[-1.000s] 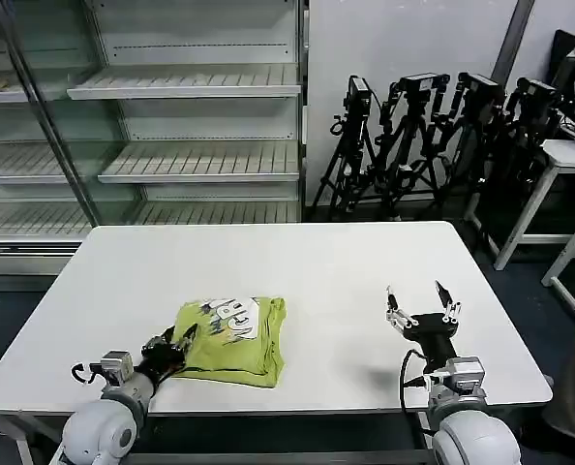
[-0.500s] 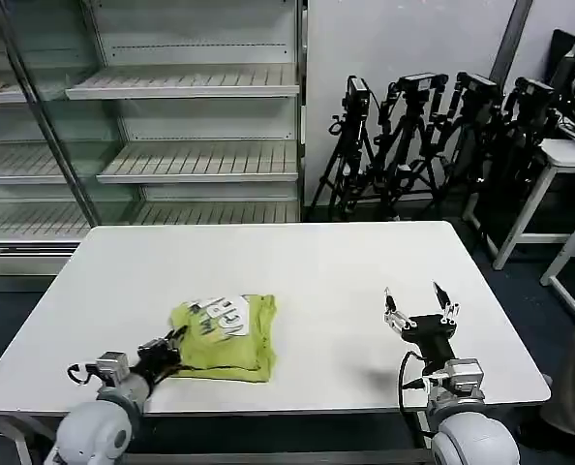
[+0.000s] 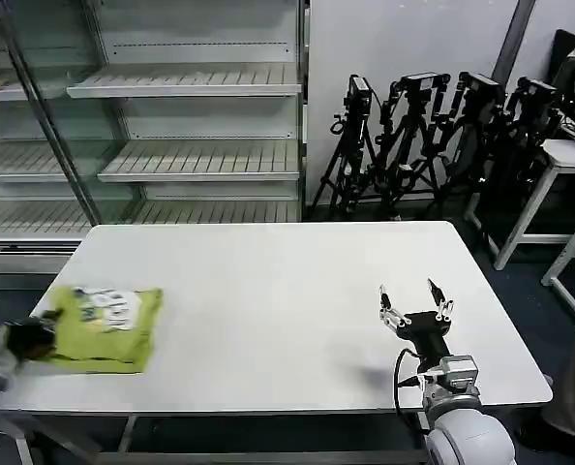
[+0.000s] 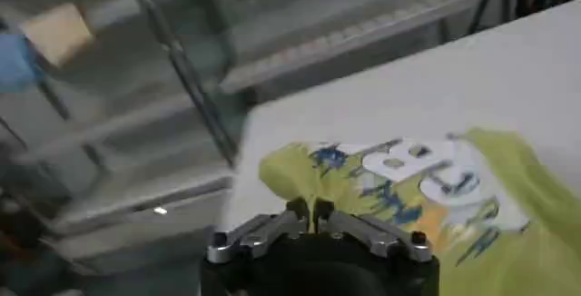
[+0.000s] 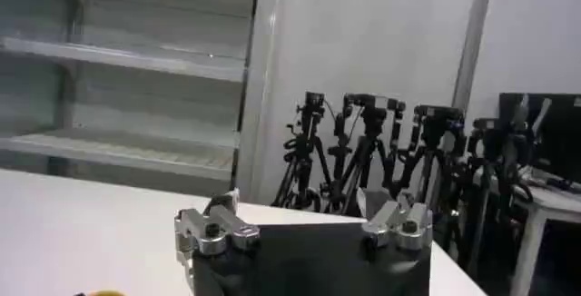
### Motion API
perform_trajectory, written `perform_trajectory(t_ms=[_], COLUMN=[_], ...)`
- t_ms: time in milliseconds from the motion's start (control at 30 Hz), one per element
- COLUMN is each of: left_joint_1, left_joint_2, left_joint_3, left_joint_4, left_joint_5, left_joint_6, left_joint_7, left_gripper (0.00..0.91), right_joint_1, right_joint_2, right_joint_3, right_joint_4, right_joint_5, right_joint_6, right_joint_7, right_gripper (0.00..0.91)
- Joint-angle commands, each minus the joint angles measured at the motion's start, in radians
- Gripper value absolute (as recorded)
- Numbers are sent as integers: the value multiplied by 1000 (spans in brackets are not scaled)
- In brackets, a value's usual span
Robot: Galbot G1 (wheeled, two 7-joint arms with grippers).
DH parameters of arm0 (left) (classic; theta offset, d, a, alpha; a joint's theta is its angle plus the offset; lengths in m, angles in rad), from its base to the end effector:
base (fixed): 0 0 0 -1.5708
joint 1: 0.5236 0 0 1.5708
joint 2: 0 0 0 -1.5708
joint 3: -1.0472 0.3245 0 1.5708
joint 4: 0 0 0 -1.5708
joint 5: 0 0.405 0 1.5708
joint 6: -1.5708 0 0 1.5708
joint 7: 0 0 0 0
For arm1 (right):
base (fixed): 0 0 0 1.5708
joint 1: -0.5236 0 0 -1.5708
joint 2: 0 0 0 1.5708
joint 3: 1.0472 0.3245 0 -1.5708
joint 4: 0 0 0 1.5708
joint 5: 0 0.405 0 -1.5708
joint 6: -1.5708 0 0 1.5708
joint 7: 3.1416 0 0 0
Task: Fold and organize the clothes.
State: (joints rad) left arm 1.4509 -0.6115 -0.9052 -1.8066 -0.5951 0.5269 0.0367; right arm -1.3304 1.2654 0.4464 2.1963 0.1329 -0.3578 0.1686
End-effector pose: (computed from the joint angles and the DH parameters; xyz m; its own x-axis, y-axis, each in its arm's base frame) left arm 0.3314 0.2724 -0.1545 -0.8798 -0.1827 0.4387 0.0004 0.9228 0.3852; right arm 0.2889 -0.0021 -0.1788 -0.9990 -0.0298 0.0328 -0.0344 0.9881 -0.1498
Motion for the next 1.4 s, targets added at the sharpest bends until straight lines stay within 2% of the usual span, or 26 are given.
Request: perform_trajectory(t_ms=[33,167,233,333,400,467,567,700,733,933,1167,1200,1233,1267,1300,1400], left_joint_1=[123,83,55,27,31,31,-34,-159,-216,-432,-474,-477,-483,-487,-489,-489], left_joint_2=[277,135,48,-115,-177,-233,-295,-331,-340,-393,-454,-471,-487,-495,-514,-567], left_joint_3=[-291,-55,216,428,583,660,706,714,720,746,814,821,829,836,842,858], left_joint_4=[-73,-347,-487,-555,-567,-560,-559,-535,-515,-416,-349,-347,-340,-338,-336,-332], left_joint_5=[68,60,120,190,223,252,173,70,-31,-281,-263,-263,-263,-268,-271,-256], left_joint_6=[42,51,51,51,51,50,51,52,53,51,51,52,52,53,52,51], left_joint_7=[70,-67,-119,-129,-143,-154,-246,-365,-437,-700,-712,-711,-712,-705,-697,-673], left_gripper=[20,20,20,20,20,20,20,10,10,10,10,10,252,252,907,907], right_joint_1=[1,-7,-14,-22,-32,-37,-33,-23,-21,-13,7,13,18,26,31,52], right_joint_2=[1,-2,-3,0,1,0,0,3,5,2,-11,-15,-17,-18,-22,-24], right_joint_3=[-5,-9,-8,-7,-6,-3,0,-3,-2,8,41,42,42,49,51,44], right_joint_4=[0,6,9,11,11,14,17,19,21,21,17,15,14,15,14,-9], right_joint_5=[0,-4,-8,-21,-32,-34,-37,-50,-54,-56,-53,-46,-31,-21,0,0], right_joint_6=[0,-1,-3,-5,-6,-6,-11,-19,-21,-28,-56,-59,-60,-83,-85,-73], right_joint_7=[0,-1,-2,-3,-4,-5,-5,-9,-11,-17,-25,-9,-5,-18,-28,-29], right_gripper=[907,907,907,907,907,907,907,907,907,907,907,907,907,907,907,907])
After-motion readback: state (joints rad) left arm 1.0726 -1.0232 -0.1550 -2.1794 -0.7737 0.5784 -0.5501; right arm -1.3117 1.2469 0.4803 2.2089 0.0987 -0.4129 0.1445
